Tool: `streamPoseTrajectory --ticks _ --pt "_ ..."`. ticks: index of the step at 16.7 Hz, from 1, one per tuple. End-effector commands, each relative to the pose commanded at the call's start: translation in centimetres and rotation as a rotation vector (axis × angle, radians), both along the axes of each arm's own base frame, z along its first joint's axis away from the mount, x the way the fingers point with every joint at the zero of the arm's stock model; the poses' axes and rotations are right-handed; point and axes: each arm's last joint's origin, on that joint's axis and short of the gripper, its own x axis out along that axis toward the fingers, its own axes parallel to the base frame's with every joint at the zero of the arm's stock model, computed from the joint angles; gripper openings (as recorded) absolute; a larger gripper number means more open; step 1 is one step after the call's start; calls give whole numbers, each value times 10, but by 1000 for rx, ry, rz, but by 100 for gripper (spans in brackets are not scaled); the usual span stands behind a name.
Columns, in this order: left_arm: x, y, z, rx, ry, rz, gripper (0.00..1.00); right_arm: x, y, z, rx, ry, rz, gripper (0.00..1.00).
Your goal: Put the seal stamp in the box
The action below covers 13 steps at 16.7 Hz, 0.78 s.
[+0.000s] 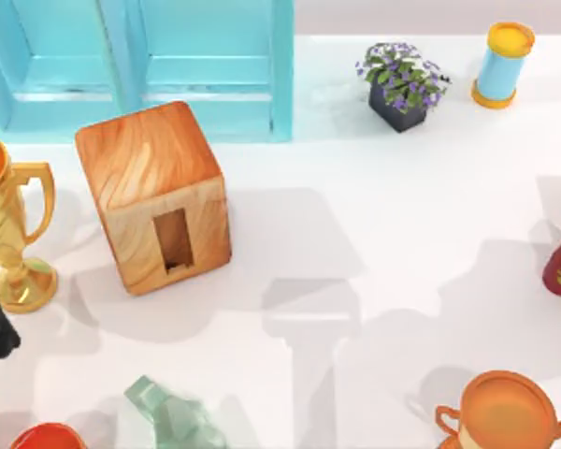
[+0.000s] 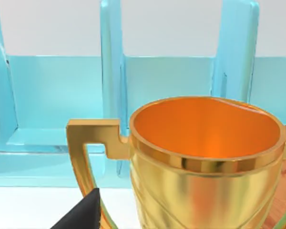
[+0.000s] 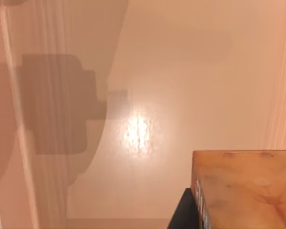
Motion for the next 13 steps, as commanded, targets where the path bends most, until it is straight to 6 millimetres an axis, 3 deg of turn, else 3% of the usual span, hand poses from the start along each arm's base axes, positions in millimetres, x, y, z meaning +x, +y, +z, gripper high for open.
streamPoseTrajectory --ticks 4,9,13 --pt "0 0 0 0 0 0 100 1 -1 -17 2 -3 1 0" --pt "0 0 0 0 0 0 100 0 -1 -59 4 0 0 0" --pt "0 0 0 0 0 0 100 -1 -1 -66 3 1 -1 0"
